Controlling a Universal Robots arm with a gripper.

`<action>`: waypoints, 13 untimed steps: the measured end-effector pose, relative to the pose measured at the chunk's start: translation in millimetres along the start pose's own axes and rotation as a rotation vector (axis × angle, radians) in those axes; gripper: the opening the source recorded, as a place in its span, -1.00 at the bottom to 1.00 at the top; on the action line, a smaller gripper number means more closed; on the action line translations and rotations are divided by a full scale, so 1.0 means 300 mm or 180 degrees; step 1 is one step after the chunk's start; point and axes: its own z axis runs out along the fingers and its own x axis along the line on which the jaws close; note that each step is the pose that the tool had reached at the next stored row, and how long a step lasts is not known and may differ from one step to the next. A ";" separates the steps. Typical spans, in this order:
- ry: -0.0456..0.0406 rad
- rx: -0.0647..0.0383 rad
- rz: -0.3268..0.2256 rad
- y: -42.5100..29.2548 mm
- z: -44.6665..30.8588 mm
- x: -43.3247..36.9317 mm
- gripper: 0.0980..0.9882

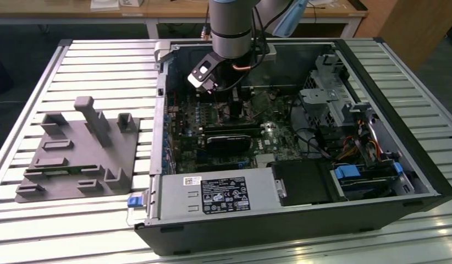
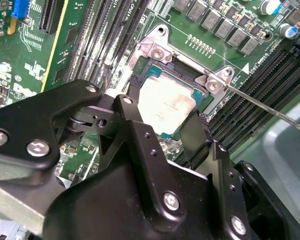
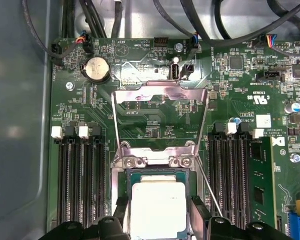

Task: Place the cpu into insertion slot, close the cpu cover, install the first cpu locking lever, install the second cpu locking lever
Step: 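Place the cpu into insertion slot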

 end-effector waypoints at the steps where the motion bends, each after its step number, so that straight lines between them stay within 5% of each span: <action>1: 0.0000 0.0000 0.0000 0.000 -0.005 0.000 0.13; 9: 0.0001 0.0000 0.0000 0.001 -0.010 0.000 0.09; 13: 0.0001 0.0000 0.0000 0.001 -0.010 0.000 -0.32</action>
